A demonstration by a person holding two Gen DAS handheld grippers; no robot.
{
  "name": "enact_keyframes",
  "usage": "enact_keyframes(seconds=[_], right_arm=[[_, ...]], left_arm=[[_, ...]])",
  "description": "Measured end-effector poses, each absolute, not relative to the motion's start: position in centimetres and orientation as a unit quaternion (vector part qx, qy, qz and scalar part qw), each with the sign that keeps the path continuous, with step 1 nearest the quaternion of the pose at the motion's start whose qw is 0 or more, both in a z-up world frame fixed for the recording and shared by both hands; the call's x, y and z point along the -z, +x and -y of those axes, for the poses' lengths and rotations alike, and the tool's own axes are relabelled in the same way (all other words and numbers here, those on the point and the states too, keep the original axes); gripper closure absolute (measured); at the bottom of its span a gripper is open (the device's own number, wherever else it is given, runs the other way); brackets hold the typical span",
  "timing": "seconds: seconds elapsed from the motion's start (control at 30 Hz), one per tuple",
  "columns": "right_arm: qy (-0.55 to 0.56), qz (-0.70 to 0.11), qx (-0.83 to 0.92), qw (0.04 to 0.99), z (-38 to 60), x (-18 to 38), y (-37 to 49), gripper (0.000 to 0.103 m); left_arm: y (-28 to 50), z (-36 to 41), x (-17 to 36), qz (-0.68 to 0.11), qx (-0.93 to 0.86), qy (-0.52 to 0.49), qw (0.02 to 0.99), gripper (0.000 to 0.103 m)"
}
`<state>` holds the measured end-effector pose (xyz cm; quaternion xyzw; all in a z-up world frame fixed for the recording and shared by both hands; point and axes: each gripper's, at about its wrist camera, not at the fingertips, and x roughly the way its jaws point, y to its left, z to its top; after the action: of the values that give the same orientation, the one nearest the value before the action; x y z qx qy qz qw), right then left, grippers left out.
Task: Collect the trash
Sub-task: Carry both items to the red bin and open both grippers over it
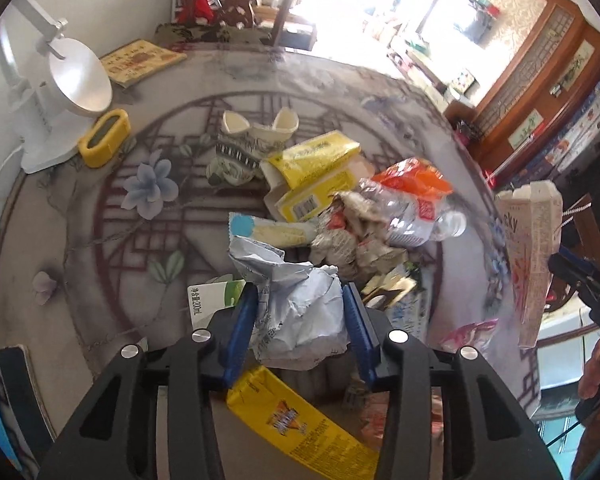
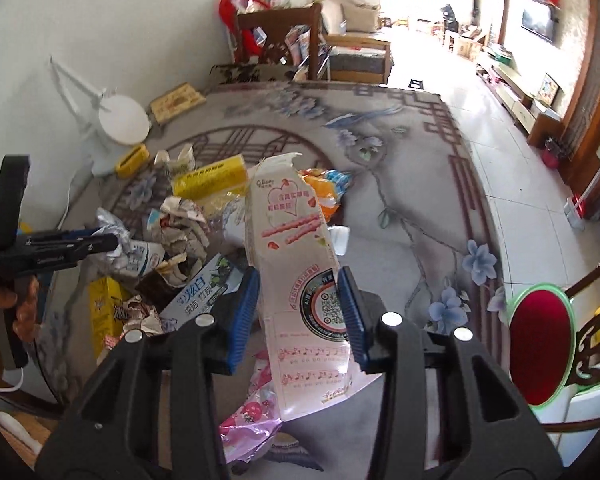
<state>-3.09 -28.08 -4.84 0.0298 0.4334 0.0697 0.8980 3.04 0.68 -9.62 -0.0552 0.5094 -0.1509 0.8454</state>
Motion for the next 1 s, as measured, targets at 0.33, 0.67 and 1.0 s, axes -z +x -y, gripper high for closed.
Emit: enact_keyframes(seconds=[0.33,0.67,1.0], right_arm=[[0.113,-0.420,0.051,0.899,43.8,6.0,-6.6,0.063],[0.122,-0.444,0.168,0.872,59.7,11.2,-8.5,0.053],[0.165,-0.381,0.234,0.879,64.7,8.6,-14.3,0.023]], left_arm=[[-0.4,10.8,3.3,-0.437,0.221,-0.049,0.871,0.062],[-1.8,27.9,4.2,-0.449,0.322,-0.020,0.833,0.062],[-2.6,42.9,5.2,-0.449,0.424,0.035,0.785,0.062]])
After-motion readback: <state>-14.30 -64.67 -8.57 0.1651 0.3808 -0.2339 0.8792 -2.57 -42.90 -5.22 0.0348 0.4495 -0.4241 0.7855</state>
